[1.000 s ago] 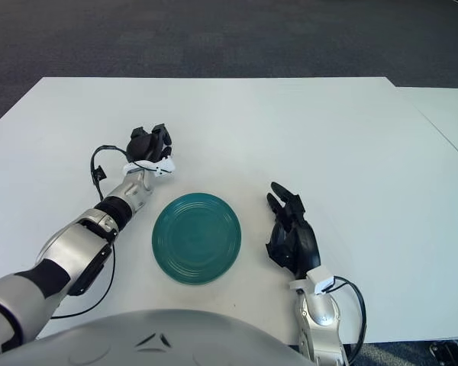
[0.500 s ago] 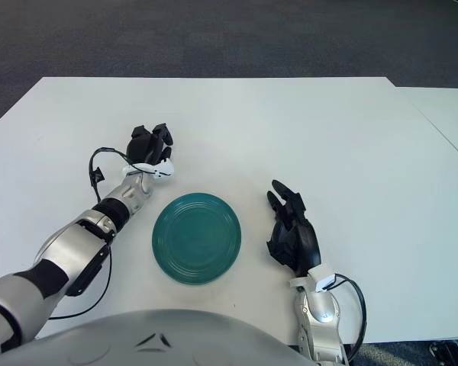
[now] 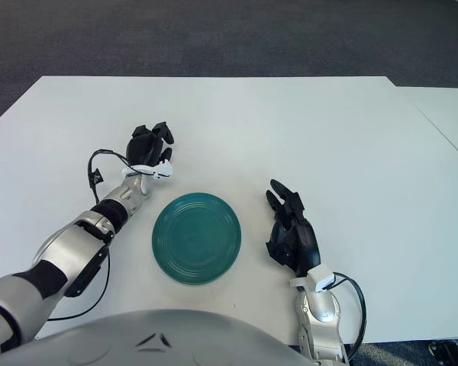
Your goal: Put the charger into the plate.
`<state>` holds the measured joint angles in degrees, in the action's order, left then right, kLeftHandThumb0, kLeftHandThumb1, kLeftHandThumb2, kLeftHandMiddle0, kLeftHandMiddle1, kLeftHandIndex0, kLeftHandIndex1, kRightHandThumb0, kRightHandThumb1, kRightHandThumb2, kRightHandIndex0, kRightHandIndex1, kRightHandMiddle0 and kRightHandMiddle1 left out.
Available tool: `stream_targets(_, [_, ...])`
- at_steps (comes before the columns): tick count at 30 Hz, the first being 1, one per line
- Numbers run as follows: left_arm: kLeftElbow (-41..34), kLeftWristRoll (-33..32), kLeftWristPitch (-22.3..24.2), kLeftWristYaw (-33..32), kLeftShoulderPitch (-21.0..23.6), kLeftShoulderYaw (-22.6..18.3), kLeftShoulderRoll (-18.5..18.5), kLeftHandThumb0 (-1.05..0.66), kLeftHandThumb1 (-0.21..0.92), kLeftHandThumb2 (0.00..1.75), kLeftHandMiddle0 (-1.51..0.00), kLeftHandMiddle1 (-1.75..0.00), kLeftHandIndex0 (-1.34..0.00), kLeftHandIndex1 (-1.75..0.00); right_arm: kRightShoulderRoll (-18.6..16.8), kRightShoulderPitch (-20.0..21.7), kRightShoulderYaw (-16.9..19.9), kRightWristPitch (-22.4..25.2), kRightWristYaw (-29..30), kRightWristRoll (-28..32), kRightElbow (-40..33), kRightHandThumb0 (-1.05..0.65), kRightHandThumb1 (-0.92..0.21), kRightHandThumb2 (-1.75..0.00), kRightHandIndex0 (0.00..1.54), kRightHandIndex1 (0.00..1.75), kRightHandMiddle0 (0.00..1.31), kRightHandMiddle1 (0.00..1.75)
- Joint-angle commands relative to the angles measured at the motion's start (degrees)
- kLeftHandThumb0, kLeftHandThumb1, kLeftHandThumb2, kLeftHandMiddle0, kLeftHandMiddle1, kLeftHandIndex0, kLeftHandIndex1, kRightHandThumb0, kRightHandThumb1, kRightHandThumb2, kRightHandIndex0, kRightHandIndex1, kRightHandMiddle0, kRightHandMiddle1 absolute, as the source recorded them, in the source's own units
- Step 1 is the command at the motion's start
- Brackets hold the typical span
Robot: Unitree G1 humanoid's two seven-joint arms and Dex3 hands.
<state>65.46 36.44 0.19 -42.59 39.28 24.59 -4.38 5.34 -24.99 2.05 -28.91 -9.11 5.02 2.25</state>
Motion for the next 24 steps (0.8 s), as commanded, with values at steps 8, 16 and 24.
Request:
stream_targets(8, [-3.1,-0.4,0.9,1.6,-2.6,-0.4,-1.1,0.00,0.08,1.57,-0.77,-1.69,-0.60,-1.75,0.0,-1.1,0.3,2.4,-0.6,-0.1,4.8,-1.02,-0.92,-0.94,0.24,0.00,0.00,0.52])
stream_targets(16, [-18.4,0.9,5.9,7.5,-4.5,-1.2,-4.4,0.00,0.07,1.57,-0.78,-1.65,-0.61,-1.75,0.2,-1.6,0.2,3.0,0.1,-1.2,3.3,-1.05,-0.92,-0.95,0.22,0.00,0.00,0.53])
stream_targets(24, [-28.3,1.3,9.7,12.3,-6.6,-1.9,-5.4,0.00,0.05,1.58,-0.81,-1.62,-0.64,-1.75,-1.4,-5.0,-2.3,8.5,1.5,-2.2,-7.4,-1.05,-0.92,-0.95,0.22,0.00,0.00,0.54])
